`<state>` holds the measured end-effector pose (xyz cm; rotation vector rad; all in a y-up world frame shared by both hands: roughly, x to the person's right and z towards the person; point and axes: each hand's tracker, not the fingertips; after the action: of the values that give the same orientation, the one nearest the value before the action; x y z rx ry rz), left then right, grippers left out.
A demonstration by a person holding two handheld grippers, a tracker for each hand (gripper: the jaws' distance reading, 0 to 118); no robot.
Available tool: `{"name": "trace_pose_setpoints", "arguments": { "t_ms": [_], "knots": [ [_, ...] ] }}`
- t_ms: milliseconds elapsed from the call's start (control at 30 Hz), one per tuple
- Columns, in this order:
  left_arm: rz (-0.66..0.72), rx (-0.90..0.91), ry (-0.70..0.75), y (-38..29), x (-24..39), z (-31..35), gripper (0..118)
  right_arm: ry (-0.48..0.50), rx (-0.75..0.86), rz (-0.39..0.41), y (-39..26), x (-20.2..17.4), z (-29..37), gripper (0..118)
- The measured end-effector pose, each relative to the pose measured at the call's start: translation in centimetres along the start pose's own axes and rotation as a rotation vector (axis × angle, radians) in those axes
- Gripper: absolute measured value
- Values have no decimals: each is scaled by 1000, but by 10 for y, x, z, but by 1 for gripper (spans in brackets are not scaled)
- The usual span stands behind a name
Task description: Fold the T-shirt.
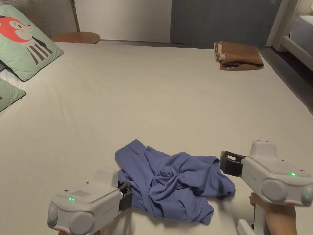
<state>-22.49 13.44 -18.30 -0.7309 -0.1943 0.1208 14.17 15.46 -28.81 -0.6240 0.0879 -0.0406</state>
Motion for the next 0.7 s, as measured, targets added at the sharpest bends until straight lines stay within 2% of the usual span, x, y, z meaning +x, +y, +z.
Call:
{"name": "trace_pose_setpoints", "arguments": {
  "t_ms": [33, 67, 200, 267, 300, 400, 500, 567, 600, 700],
  "knots": [
    [-1, 1, 0, 1, -1, -2, 4, 17, -29, -7, 3, 0, -17, 109],
    [-2, -3, -1, 1, -2, -3, 4, 26, -80, 16, 8, -1, -33, 109],
    [1, -26, -6, 3, 0, -5, 4, 35, -207, 8, 17, -7, -76, 109],
    [0, -32, -12, 3, -3, -6, 4, 28, -264, 10, 16, -14, -99, 104],
    [1, -34, -13, 4, -2, -5, 4, 30, -272, 14, 16, -17, -106, 99],
    [6, -38, -19, 4, -3, -4, 4, 23, -318, 69, 11, -28, -121, 66],
    [17, -41, -24, 3, -5, -4, 4, 13, -299, 134, 3, -38, -115, 50],
    [25, -43, -31, 3, -6, -3, 4, 36, -291, 168, 2, -40, -109, 18],
    [26, -44, -30, 3, -7, -3, 4, 30, -296, 178, 3, -41, -106, 10],
    [40, -41, -34, 4, -8, -1, 4, 47, -272, 203, 4, -40, -95, 10]
  ]
}}
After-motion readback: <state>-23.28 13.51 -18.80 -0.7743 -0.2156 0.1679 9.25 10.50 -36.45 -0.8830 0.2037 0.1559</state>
